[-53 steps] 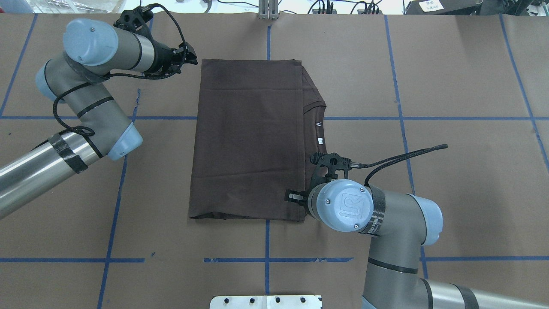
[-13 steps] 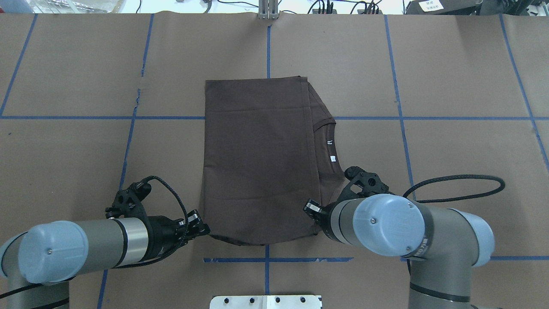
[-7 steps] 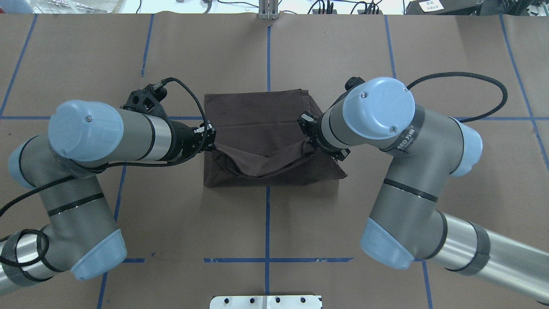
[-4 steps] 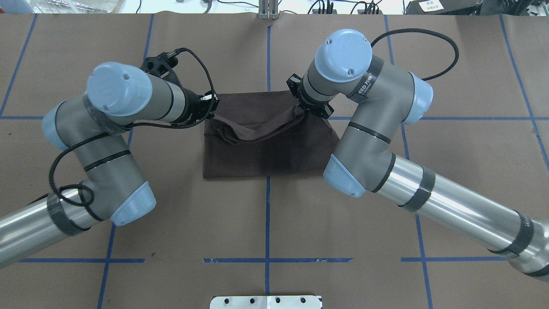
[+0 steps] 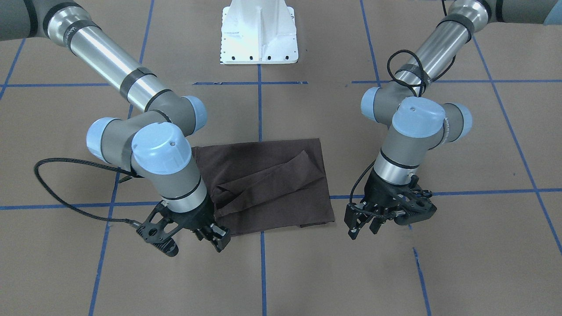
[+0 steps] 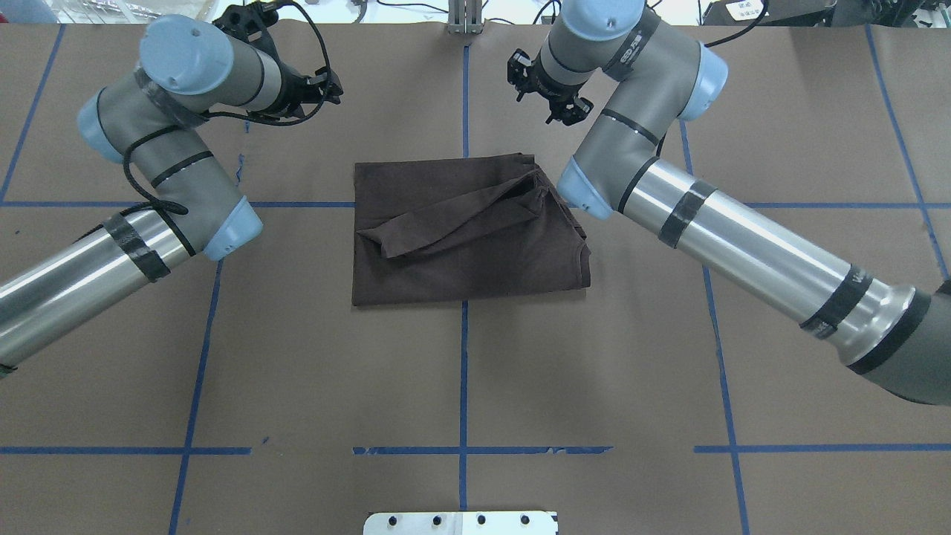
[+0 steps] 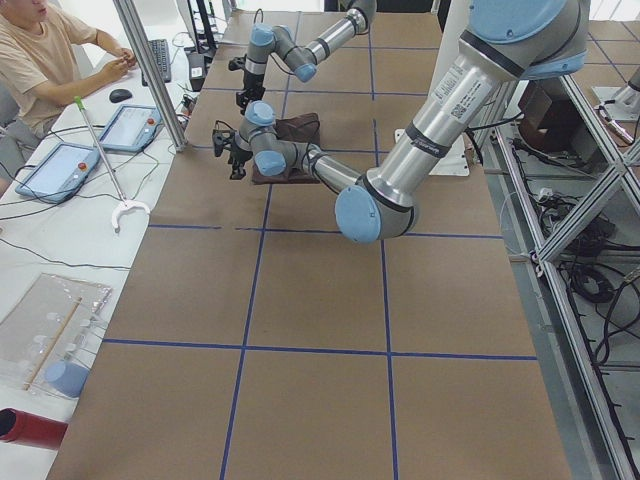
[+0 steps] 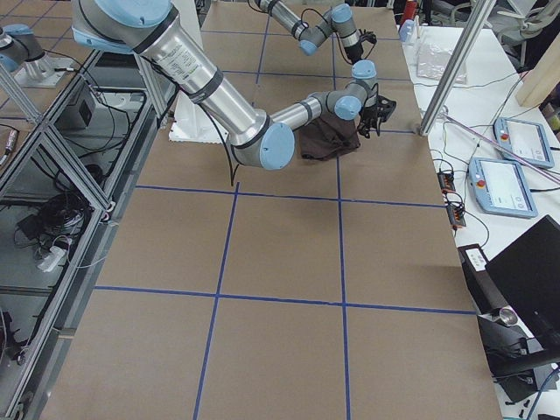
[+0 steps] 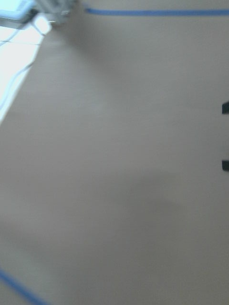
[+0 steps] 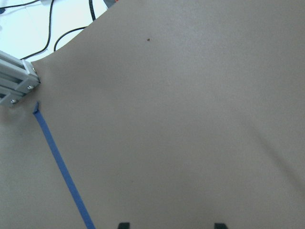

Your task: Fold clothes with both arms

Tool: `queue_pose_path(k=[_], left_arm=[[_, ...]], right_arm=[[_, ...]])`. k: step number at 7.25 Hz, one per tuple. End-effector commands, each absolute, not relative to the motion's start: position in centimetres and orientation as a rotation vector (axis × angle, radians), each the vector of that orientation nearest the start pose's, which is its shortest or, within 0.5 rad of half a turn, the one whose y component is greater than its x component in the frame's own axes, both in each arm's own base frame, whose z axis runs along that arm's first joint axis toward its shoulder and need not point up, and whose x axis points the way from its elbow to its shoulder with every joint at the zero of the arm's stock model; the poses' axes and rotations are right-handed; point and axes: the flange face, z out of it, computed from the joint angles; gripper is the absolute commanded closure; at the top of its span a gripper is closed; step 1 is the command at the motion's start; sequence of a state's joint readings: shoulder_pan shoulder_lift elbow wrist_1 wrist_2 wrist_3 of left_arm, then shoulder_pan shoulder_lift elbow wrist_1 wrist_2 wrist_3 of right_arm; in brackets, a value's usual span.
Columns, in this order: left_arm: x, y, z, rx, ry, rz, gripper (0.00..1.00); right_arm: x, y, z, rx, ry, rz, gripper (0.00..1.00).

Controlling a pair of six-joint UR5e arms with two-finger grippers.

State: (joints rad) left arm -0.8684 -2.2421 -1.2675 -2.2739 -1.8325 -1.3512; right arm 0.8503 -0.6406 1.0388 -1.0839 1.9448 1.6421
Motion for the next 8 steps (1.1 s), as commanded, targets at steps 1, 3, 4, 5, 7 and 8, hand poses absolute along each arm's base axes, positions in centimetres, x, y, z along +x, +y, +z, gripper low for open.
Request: queue_pose_path(k=[1,3,4,5,7,8], left_arm=[[38.0,-62.6,29.8,0.335,1.122,-0.384,0.00],[41.0,-57.5,27.0,0.240,1.220,-0.447,0.00],[43.9,-52.3,24.9,0.237,1.256,-0.484,0.14],[46.3,-47.4,23.3,0.207,1.159,-0.455,0.99],[49.5,-43.4,23.2,0.322,0.888,-0.170,1.00],[51.8,-41.5,24.2,0.322,0.867,-0.114,1.00]], right_arm=[[-45.3,-70.6,24.3,-0.026,-0.993,0.675,0.02],[-43.0,-67.6,24.6,-0.028,-1.027,0.656,0.04],[-42.9,-67.4,24.6,-0.034,-1.028,0.652,0.04],[-42.8,-67.4,25.0,-0.035,-1.025,0.652,0.04],[-42.8,-67.4,25.2,-0.030,-1.026,0.647,0.04],[-42.8,-67.3,25.1,-0.031,-1.029,0.651,0.04]])
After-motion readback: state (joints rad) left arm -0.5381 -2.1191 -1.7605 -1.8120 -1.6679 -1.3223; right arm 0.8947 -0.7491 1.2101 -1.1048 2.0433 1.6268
